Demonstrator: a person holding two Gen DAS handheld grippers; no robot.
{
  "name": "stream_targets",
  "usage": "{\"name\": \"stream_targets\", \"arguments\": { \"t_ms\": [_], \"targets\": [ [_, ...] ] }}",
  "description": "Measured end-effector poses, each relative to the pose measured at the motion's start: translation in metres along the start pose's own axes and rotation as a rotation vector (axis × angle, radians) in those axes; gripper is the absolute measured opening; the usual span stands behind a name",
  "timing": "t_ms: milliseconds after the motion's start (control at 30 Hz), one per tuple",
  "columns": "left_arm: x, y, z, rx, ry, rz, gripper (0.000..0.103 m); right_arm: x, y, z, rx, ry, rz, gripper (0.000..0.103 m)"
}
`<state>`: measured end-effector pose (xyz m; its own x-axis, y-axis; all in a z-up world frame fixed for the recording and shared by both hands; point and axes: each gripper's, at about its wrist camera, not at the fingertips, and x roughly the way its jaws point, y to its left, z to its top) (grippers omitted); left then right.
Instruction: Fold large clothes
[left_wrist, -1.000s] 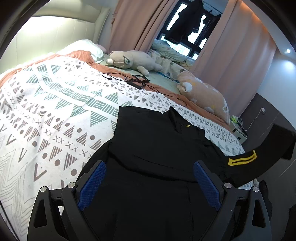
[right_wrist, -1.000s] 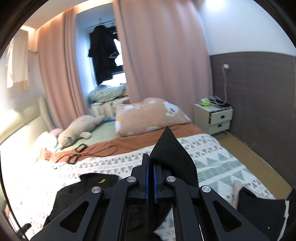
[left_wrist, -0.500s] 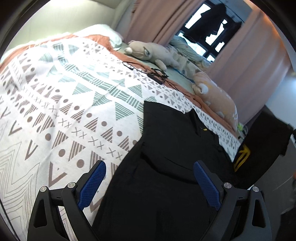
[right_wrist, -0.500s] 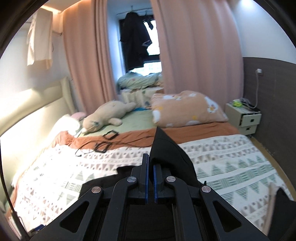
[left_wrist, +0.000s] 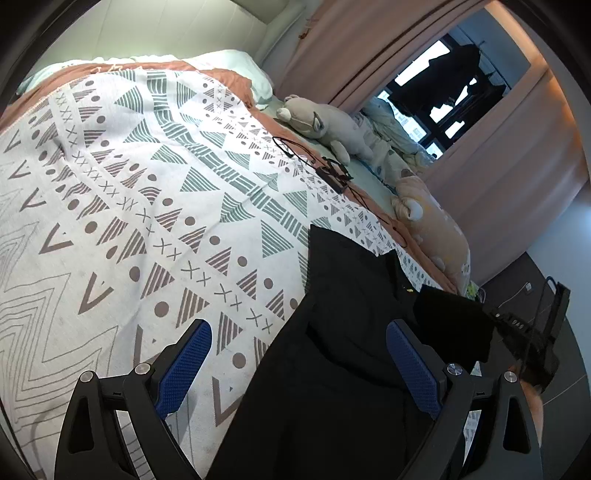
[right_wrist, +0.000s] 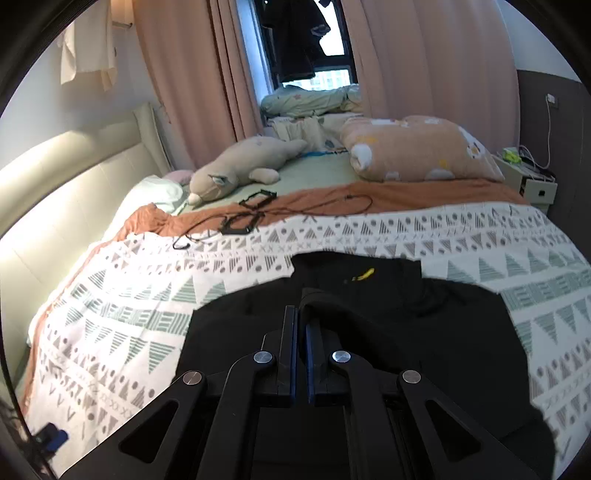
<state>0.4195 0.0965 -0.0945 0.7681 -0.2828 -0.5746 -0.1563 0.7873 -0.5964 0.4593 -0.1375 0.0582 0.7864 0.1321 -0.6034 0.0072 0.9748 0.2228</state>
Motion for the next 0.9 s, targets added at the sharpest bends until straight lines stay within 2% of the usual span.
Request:
{"name": "stream_targets", "arguments": {
  "t_ms": [33, 100, 133, 167, 233, 333, 500, 700, 767, 900],
  "targets": [
    [0.000, -0.001, 0.000, -0.002, -0.002, -0.002, 0.096, 0.014, 0.008, -0.013, -0.014, 0.043, -0.006, 0.006],
    [0.000, -0.001, 0.000, -0.009, -0.001, -0.006, 0.096, 0.046, 0.022, -0.041, -0.044, 0.199, 0.029, 0.016],
    [0.000, -0.001, -0.001, -0.012, 0.000, -0.009, 0.096, 0.060, 0.027, -0.059, -0.045, 0.282, 0.073, 0.031],
    [0.001, -0.002, -0.001, -0.011, 0.001, -0.012, 0.096, 0.071, 0.029, -0.074, -0.040, 0.359, 0.129, 0.040],
    [0.001, -0.004, -0.001, -0.002, 0.000, -0.013, 0.096, 0.082, 0.032, -0.104, -0.041, 0.457, 0.188, 0.041],
    [0.001, -0.004, -0.001, 0.007, -0.008, -0.001, 0.096, 0.082, 0.025, -0.137, -0.059, 0.534, 0.189, 0.043],
    [0.001, -0.003, -0.003, 0.003, -0.003, 0.006, 0.096, 0.059, -0.019, -0.148, 0.017, 0.549, 0.203, 0.044],
    [0.005, -0.005, -0.005, 0.009, 0.005, 0.018, 0.096, 0.030, -0.085, -0.121, 0.110, 0.435, 0.133, 0.044],
    [0.007, -0.006, -0.005, 0.012, 0.008, 0.019, 0.096, 0.028, -0.101, -0.114, 0.153, 0.412, 0.116, 0.053],
    [0.008, -0.007, -0.005, 0.009, 0.009, 0.022, 0.096, 0.042, -0.112, -0.113, 0.213, 0.404, 0.103, 0.056]
  ]
}}
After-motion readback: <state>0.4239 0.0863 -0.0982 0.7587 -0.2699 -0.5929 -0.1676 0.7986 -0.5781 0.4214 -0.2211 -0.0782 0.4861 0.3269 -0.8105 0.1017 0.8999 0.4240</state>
